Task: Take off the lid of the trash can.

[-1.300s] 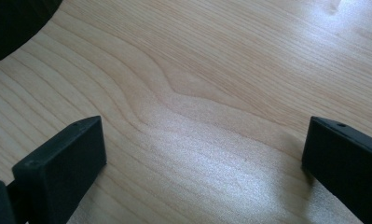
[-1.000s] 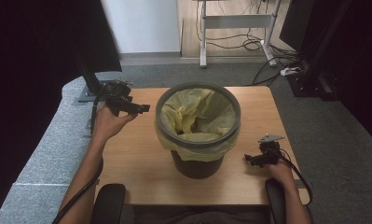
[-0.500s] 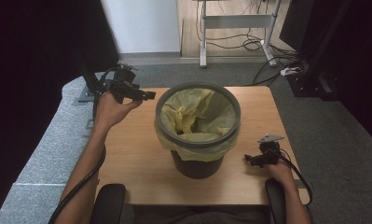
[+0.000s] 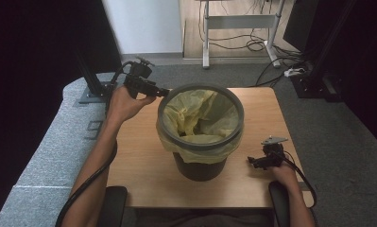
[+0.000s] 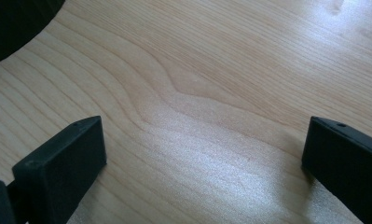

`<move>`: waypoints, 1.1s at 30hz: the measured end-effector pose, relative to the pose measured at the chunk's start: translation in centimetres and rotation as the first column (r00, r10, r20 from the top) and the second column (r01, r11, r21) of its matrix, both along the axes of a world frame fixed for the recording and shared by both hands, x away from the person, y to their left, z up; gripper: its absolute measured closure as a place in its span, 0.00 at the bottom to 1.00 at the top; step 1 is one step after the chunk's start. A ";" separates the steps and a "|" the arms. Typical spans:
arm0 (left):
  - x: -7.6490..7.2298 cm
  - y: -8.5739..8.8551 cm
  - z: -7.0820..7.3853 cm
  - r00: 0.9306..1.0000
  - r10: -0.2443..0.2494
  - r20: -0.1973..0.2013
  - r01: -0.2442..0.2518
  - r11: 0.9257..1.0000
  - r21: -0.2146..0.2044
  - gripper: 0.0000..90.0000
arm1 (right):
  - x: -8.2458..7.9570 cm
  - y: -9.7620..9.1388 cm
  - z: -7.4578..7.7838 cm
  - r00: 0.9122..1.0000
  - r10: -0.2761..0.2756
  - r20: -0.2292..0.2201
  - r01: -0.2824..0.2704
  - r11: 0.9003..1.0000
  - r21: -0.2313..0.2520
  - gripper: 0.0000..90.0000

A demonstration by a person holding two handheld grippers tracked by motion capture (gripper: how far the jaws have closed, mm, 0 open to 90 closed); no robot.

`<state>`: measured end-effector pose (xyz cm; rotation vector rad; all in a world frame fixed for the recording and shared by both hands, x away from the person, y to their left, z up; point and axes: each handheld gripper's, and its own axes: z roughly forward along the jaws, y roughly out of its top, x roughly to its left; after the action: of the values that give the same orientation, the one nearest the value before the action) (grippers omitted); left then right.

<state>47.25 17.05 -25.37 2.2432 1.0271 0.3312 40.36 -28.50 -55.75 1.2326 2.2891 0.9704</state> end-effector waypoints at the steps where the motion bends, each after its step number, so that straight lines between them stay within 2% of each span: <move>1: 0.1 -0.3 -0.1 1.000 0.001 0.000 -0.001 1.000 0.014 0.37 | 0.0 0.0 0.0 1.000 0.000 0.000 0.000 1.000 0.000 0.00; 8: 0.6 -2.0 -0.9 1.000 -0.006 -0.013 0.007 0.997 0.082 0.45 | 0.0 0.0 0.0 1.000 0.003 0.000 -0.003 1.000 0.000 0.00; 12: 0.8 -2.7 -1.4 1.000 -0.011 -0.026 0.014 0.996 0.092 0.53 | 0.0 0.0 0.0 1.000 0.005 0.000 -0.005 1.000 0.000 0.00; 15: 0.9 -2.8 -1.6 0.998 -0.027 -0.053 0.031 0.997 0.071 0.65 | 0.0 0.0 0.0 1.000 0.005 0.000 -0.005 1.000 0.000 0.00; 18: 1.0 -2.9 -1.5 0.995 -0.040 -0.092 0.043 0.999 0.024 0.80 | 0.0 0.0 0.0 1.000 0.006 0.000 -0.006 1.000 0.000 0.00; 19: 1.0 -2.9 -1.4 0.995 -0.033 -0.096 0.036 0.999 0.026 0.83 | 0.0 0.0 0.0 1.000 0.006 0.000 -0.006 1.000 0.000 0.00; 22: 1.0 -3.1 -1.2 0.994 -0.011 -0.111 0.014 1.000 0.027 0.86 | 0.0 0.0 0.0 1.000 0.006 0.000 -0.006 1.000 0.000 0.00; 26: 1.2 -2.8 -0.9 0.991 -0.001 -0.130 -0.001 1.000 -0.013 0.86 | 0.0 0.0 0.0 1.000 0.008 0.001 -0.008 1.000 0.000 0.00; 29: 1.1 -2.4 -0.4 0.991 0.004 -0.134 -0.010 0.999 -0.042 0.86 | 0.0 0.0 0.0 1.000 0.008 0.000 -0.008 1.000 0.000 0.00; 33: 1.0 -1.8 0.2 0.992 0.013 -0.124 -0.019 0.998 -0.052 0.86 | 0.0 0.0 0.0 1.000 0.008 0.001 -0.008 1.000 0.000 0.00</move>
<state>48.23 15.24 -25.13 2.2315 1.1053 0.1716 40.32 -28.47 -55.75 1.2239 2.2950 0.9733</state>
